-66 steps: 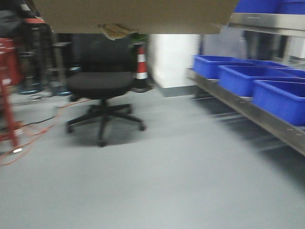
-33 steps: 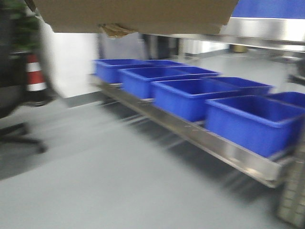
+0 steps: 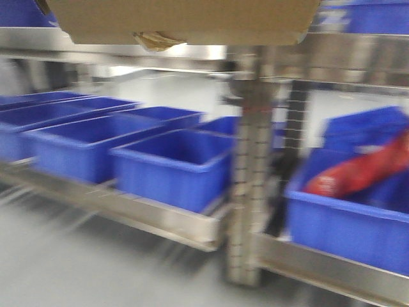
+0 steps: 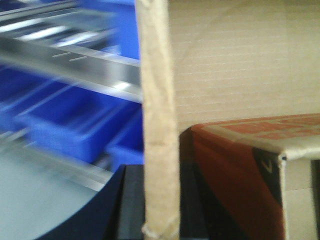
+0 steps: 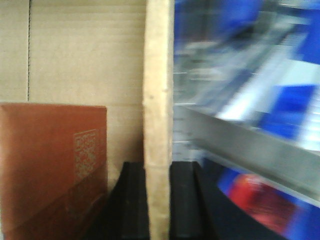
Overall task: Stack two boxes on right shelf middle
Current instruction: 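Drive the base with the held boxes to the steel shelf rack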
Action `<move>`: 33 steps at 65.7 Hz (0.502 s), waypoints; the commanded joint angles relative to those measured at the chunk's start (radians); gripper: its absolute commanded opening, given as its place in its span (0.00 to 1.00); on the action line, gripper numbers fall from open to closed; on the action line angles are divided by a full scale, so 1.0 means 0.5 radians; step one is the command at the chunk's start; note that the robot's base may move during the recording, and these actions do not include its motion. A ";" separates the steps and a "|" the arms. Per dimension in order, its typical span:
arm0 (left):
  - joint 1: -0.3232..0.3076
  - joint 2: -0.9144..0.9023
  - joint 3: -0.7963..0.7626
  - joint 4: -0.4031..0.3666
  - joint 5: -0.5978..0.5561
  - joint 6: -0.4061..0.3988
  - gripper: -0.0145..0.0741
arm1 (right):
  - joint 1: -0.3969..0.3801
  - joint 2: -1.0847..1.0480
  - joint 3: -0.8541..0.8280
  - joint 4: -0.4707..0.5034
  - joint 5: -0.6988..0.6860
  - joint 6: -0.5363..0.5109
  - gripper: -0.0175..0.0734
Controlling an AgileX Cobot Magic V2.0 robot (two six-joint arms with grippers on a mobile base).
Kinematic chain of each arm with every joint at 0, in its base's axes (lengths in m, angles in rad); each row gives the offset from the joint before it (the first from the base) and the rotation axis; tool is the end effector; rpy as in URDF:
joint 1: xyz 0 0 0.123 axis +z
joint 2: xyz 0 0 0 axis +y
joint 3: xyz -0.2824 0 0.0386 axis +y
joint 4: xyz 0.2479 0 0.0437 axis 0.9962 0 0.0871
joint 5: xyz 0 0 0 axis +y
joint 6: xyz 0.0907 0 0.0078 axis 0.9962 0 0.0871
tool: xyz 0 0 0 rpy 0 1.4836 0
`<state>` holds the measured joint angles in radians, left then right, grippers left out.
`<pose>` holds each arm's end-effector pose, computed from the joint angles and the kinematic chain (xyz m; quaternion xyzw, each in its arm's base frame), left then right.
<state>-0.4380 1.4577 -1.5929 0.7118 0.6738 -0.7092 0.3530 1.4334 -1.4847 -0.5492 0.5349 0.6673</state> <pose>0.3101 -0.1042 0.4583 0.0069 0.8026 0.0061 0.5964 0.3160 0.0906 0.4359 0.0092 0.8098 0.0472 0.5847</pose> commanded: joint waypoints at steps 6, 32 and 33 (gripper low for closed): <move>-0.006 -0.031 -0.016 0.031 -0.086 0.003 0.04 | -0.007 -0.025 -0.012 -0.046 -0.100 -0.002 0.01; -0.006 -0.031 -0.016 0.031 -0.086 0.003 0.04 | -0.007 -0.025 -0.012 -0.046 -0.100 -0.002 0.01; -0.006 -0.031 -0.016 0.031 -0.086 0.003 0.04 | -0.007 -0.025 -0.012 -0.046 -0.100 -0.002 0.01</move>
<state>-0.4380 1.4577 -1.5929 0.7118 0.6738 -0.7092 0.3530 1.4334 -1.4847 -0.5492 0.5387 0.6673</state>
